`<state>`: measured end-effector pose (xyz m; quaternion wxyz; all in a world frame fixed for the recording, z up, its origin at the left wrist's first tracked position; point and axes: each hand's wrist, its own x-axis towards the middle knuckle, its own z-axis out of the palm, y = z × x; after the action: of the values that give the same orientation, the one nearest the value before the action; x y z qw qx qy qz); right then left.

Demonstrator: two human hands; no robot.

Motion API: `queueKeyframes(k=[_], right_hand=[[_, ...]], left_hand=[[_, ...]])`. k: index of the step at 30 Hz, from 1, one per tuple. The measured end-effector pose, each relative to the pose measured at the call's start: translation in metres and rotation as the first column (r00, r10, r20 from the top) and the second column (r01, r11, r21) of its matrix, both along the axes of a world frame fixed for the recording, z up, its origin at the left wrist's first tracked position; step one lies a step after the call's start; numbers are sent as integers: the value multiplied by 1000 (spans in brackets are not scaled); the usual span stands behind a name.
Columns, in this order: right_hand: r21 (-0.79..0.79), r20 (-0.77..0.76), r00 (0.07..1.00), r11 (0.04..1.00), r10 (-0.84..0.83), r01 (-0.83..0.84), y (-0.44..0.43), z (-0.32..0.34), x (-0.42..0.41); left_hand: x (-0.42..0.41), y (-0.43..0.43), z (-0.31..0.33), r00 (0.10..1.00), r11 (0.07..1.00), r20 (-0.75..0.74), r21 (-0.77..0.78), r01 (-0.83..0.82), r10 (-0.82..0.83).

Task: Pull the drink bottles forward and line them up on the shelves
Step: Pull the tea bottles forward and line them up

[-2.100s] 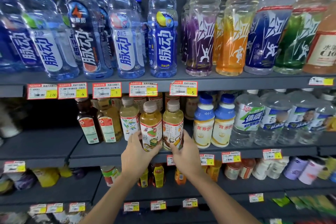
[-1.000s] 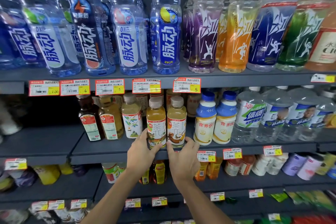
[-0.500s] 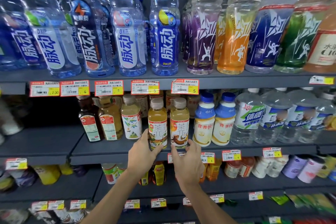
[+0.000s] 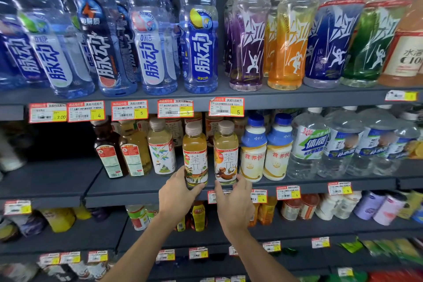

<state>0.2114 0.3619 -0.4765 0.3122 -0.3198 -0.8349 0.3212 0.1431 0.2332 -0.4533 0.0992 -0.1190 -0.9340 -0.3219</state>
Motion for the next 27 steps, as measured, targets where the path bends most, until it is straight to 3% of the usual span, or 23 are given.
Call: queueKeyframes(k=[27], right_hand=[[-58, 33, 998, 997, 62, -60, 9, 6, 2]], left_hand=[[1, 4, 3, 1000, 999, 16, -35, -10, 10]])
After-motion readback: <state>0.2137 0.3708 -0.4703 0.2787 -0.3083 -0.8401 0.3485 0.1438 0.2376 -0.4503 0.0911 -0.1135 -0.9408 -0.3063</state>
